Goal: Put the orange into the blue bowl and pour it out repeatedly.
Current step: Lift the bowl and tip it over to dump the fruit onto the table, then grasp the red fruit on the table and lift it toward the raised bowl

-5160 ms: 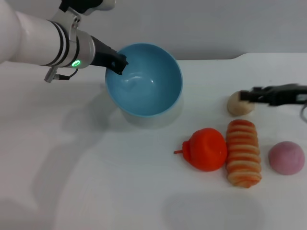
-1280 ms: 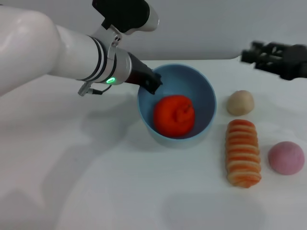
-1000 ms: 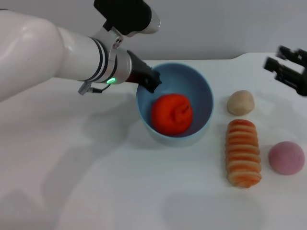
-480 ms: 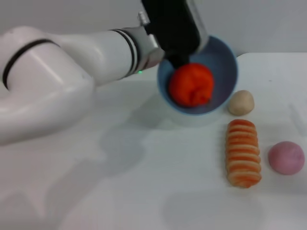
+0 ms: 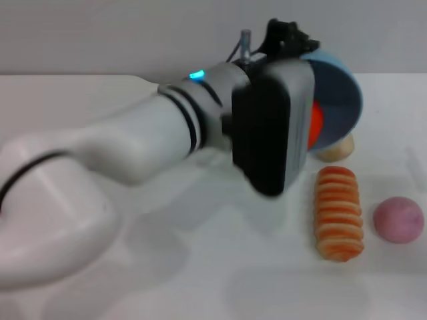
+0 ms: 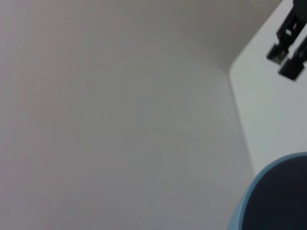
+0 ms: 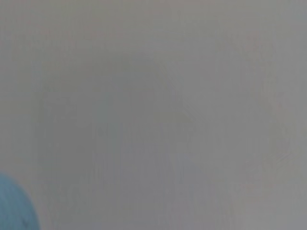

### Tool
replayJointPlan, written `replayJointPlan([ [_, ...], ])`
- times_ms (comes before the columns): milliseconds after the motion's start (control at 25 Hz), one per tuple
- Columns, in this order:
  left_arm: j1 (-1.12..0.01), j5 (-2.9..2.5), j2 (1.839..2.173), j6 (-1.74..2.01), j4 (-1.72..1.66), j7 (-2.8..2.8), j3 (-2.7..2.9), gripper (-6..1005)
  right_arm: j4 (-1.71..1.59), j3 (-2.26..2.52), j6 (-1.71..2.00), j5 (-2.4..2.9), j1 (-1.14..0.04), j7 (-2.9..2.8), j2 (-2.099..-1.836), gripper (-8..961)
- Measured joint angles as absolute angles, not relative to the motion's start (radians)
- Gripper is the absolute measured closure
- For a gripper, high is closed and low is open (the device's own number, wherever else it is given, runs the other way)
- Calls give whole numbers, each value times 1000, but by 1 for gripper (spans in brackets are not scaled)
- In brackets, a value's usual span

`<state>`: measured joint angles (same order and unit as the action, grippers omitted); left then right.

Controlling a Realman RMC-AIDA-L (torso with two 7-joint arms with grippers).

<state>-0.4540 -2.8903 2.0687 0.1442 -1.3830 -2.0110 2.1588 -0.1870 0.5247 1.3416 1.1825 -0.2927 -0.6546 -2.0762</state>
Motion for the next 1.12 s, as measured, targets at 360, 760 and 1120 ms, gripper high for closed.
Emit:
replayJointPlan([
  [360, -326, -2890, 2072, -239, -1316, -1635, 2275, 1000, -177, 522, 1346, 1182, -300, -635, -2078, 427],
  [760, -297, -2827, 2075, -353, -1282, -1616, 2276, 1001, -175, 518, 1345, 1182, -303, -663, -2076, 427],
  [1120, -352, -2233, 2070, -128, -1343, -1647, 2115, 1000, -282, 510, 1317, 1221, -296, -1022, -2065, 427],
])
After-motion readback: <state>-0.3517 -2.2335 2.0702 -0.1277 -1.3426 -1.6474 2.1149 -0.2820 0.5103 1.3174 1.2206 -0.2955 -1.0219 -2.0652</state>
